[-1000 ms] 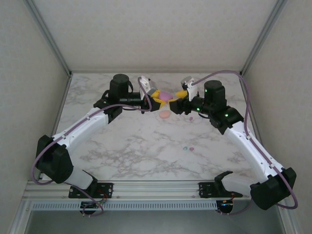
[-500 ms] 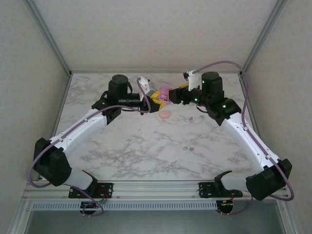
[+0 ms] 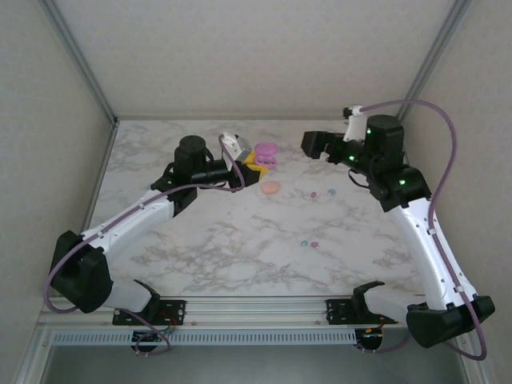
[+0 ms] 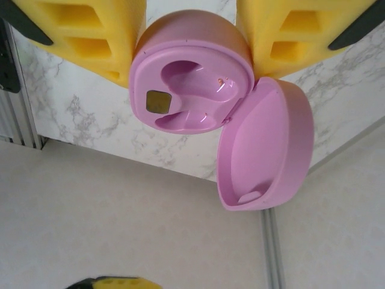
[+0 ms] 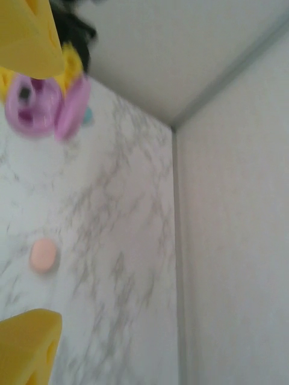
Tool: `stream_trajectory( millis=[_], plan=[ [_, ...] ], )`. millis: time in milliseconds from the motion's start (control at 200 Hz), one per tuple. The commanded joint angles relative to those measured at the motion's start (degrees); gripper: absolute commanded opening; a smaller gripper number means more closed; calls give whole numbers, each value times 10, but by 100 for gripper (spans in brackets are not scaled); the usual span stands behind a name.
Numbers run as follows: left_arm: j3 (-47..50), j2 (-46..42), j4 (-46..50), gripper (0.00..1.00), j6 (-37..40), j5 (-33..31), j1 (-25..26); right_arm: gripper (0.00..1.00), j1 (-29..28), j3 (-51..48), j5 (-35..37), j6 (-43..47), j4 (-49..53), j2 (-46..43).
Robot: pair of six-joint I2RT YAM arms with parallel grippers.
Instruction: Insert the wireless bluetooth earbuds into the charging case
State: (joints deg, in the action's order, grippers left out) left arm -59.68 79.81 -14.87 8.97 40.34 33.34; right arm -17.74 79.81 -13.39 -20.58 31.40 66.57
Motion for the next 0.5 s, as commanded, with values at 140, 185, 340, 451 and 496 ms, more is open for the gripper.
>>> stream_trajectory(
  millis=[140, 185, 340, 451, 496],
  plan=[
    [42, -67, -70, 32, -44, -49, 5, 74, 88, -77, 30, -78, 154, 98],
    [49, -76, -69, 32, -44, -55, 5, 68, 88, -95, 14, -86, 151, 117],
    [65, -95, -65, 32, -42, -69, 5, 53, 83, -118, 3, -114, 135, 200],
    [66, -98, -61, 32, -42, -69, 5, 48, 64, -85, 38, -93, 157, 273],
    [66, -98, -62, 32, -42, -70, 5, 46, 56, -64, 46, -81, 168, 302]
  ],
)
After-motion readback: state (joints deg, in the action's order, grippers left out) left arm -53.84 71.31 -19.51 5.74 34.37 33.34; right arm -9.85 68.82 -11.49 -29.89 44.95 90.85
